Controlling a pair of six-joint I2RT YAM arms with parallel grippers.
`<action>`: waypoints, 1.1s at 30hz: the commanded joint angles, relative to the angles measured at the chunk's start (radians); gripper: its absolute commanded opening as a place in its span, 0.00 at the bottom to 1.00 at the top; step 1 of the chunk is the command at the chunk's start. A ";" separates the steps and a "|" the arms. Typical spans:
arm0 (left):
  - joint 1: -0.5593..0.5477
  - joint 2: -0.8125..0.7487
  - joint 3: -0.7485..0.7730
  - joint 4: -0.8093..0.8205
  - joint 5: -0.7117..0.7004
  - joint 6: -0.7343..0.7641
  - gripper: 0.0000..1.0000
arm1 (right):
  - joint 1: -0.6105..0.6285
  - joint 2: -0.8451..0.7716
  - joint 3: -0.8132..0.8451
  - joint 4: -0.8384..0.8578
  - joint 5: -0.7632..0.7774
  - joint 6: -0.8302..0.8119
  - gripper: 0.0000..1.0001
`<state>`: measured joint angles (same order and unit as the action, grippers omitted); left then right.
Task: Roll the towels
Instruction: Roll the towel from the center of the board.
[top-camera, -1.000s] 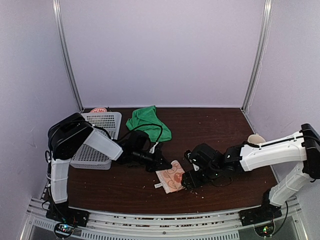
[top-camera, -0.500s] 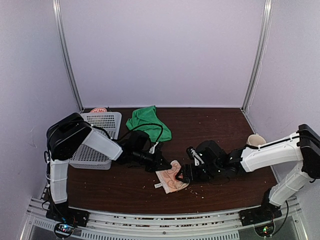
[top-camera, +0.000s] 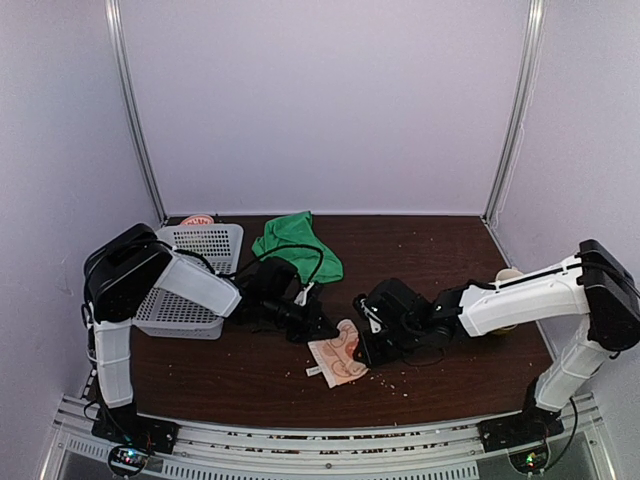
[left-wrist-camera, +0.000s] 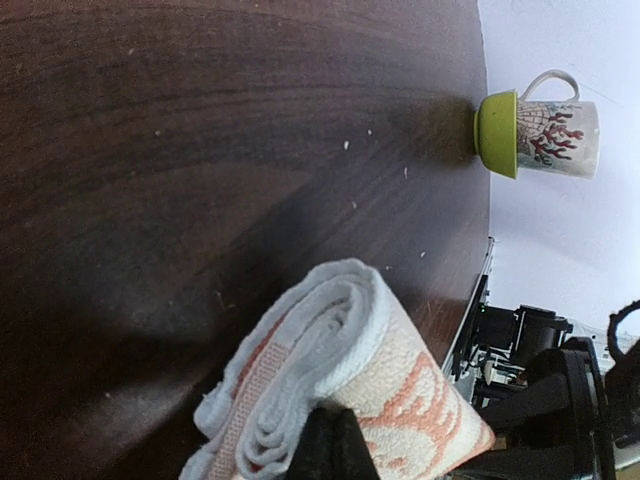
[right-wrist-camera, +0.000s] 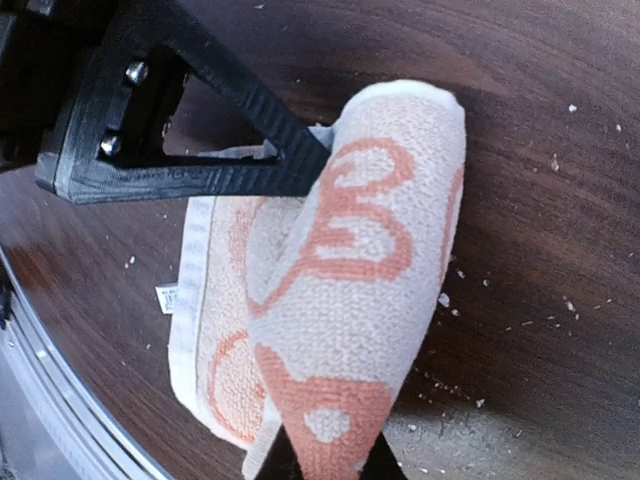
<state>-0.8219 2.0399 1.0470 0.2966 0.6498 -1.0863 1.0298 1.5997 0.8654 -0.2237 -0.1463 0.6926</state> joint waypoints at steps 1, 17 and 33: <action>-0.003 -0.079 -0.008 -0.099 -0.033 0.042 0.00 | 0.072 0.052 0.148 -0.260 0.278 -0.105 0.02; -0.003 -0.274 0.012 -0.337 -0.200 0.135 0.00 | 0.177 0.272 0.321 -0.618 0.749 -0.223 0.00; 0.000 -0.106 0.017 0.045 -0.043 -0.067 0.00 | 0.357 0.430 0.351 -0.710 1.032 -0.225 0.00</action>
<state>-0.8219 1.9022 1.0527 0.1631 0.5423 -1.0744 1.3590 1.9987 1.2255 -0.8871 0.8127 0.4664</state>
